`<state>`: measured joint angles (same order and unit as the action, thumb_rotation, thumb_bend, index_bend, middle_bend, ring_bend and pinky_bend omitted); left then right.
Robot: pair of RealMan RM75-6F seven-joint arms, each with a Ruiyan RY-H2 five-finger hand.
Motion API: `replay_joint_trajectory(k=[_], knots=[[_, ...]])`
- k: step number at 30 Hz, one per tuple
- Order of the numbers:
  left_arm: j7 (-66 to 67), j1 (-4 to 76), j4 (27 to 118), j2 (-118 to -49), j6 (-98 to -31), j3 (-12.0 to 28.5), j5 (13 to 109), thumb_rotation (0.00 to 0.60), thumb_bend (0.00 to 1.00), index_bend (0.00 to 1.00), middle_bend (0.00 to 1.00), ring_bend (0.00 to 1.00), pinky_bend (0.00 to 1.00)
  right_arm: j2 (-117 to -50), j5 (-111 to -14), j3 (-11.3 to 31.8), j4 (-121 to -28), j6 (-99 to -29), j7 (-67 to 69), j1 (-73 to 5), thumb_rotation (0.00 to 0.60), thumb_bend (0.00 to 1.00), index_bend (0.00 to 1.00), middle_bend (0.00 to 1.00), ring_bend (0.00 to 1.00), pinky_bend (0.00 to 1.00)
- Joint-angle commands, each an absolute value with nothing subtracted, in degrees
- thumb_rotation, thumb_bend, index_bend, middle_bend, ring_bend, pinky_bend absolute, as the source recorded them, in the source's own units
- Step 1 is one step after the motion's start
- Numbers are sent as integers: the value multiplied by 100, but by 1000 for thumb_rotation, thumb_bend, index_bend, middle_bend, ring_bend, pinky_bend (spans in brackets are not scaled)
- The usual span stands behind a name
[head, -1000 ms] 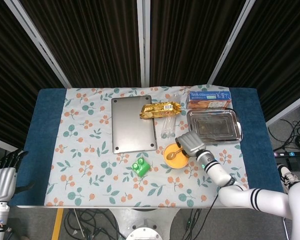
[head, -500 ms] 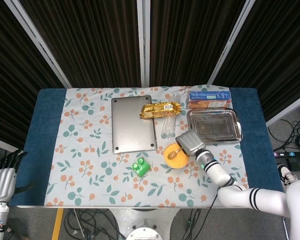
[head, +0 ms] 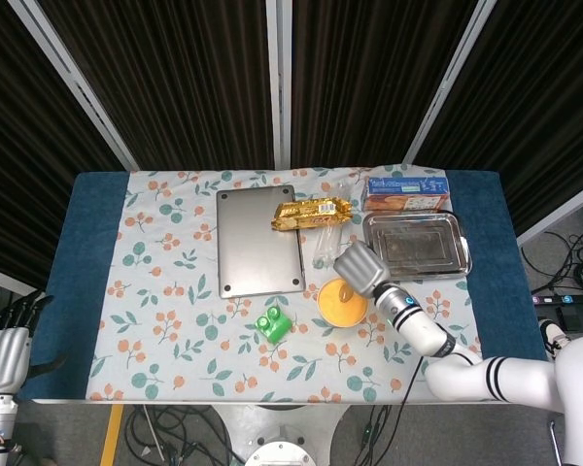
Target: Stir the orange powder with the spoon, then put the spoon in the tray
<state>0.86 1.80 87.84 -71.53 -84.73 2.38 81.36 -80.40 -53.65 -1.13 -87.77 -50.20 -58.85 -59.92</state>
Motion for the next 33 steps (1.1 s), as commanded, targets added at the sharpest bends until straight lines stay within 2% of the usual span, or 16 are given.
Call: replay_joint_trajectory(k=[1,16,33], knots=[[78,180,8782,-7154,-8474,241,8135,600,12,208,183,124,147,-8092,-5503,-306,-8662,-5172,-6446,-6165,600,422,746,996,978,1000],[-16,176,8697,-7213,-8424,224,8130,600,12,208,183,124,147,-8606,-5997,-542,-8197,-5522,-7212,-6076,600,422,785,997,978,1000],[-134,143,8579,-7282,-8436,200,8155,600,12,208,183,124,147,-8764,-6258,-447,-8517,-5647,-7026,-5835,600,421,805,999,983,1000]])
